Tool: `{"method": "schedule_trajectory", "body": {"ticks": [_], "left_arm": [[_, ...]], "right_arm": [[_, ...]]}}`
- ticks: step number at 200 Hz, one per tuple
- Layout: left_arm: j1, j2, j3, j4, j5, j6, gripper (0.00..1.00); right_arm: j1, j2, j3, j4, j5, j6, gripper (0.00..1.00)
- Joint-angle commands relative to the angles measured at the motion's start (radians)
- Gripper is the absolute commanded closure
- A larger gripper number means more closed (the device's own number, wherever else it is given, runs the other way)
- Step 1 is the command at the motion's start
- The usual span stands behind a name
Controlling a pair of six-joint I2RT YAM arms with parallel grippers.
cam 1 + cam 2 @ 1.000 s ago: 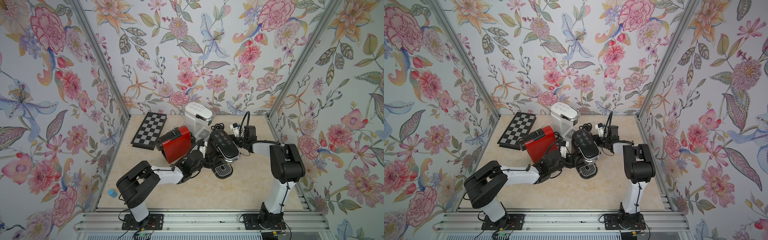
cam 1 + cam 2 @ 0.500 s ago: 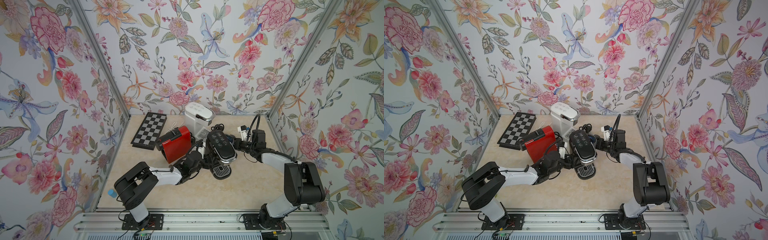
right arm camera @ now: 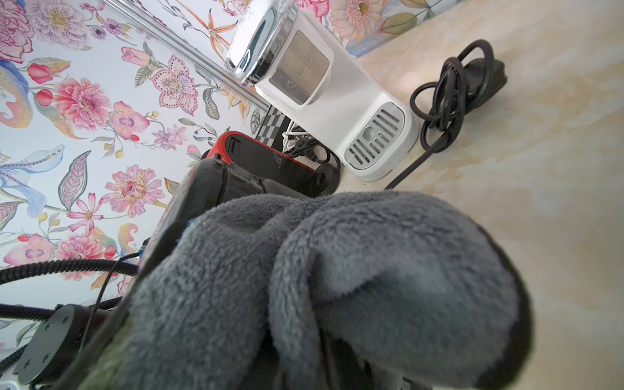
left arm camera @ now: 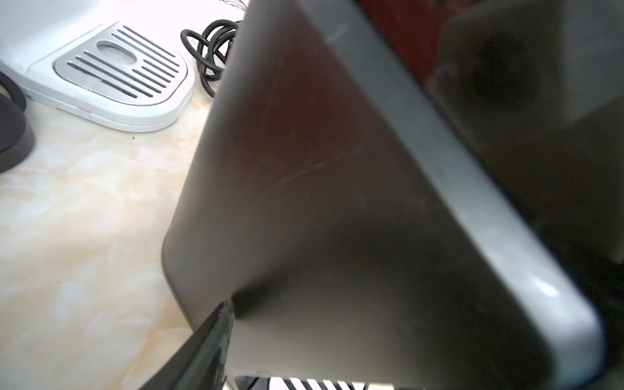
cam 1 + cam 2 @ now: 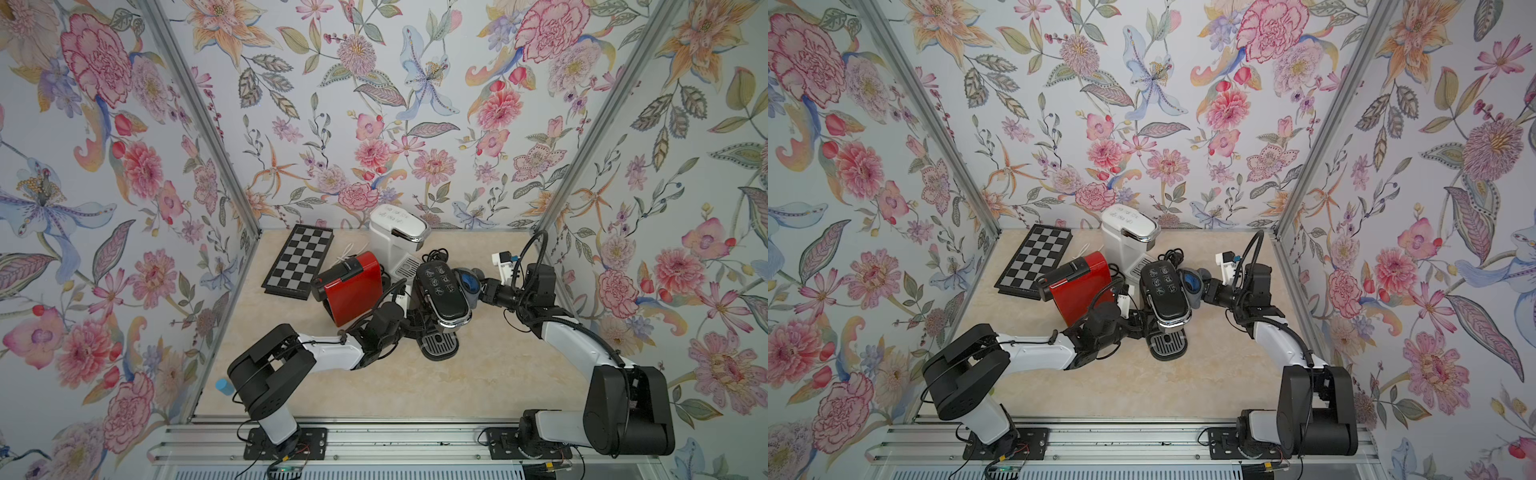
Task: Wipe the surface of a coffee machine
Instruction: Wipe the dirt from the surface of the coffee machine.
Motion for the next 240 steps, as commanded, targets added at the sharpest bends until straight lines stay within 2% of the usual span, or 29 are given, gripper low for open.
{"method": "schedule_trajectory", "body": {"ticks": [1,31,60,82,124,160,198,240], "left_arm": [[0.015,0.005,0.034,0.010,-0.061,-0.002,0.30],[0.015,0.009,0.048,0.002,-0.057,0.002,0.30],[0.014,0.012,0.048,0.014,-0.051,-0.002,0.30],[0.013,0.011,0.054,0.003,-0.046,0.001,0.30],[0.013,0.008,0.047,0.007,-0.051,0.004,0.30],[0.011,0.016,0.047,0.021,-0.039,0.004,0.30],[0.010,0.002,0.009,0.050,-0.038,-0.007,0.30],[0.007,-0.059,-0.080,0.088,-0.061,-0.030,0.30]], "right_arm": [[0.007,0.019,-0.007,-0.022,-0.033,-0.024,0.83],[0.035,0.095,-0.098,-0.004,0.024,-0.034,0.83],[0.106,0.237,-0.136,0.022,0.100,-0.063,0.84],[0.130,0.289,-0.174,0.107,0.081,-0.026,0.84],[0.210,0.179,-0.205,-0.025,0.167,-0.089,0.85],[0.269,-0.005,-0.260,-0.108,0.215,-0.066,0.84],[0.338,-0.180,-0.242,-0.238,0.269,-0.039,0.84],[0.374,-0.246,-0.240,-0.204,0.271,0.022,0.84]]}}
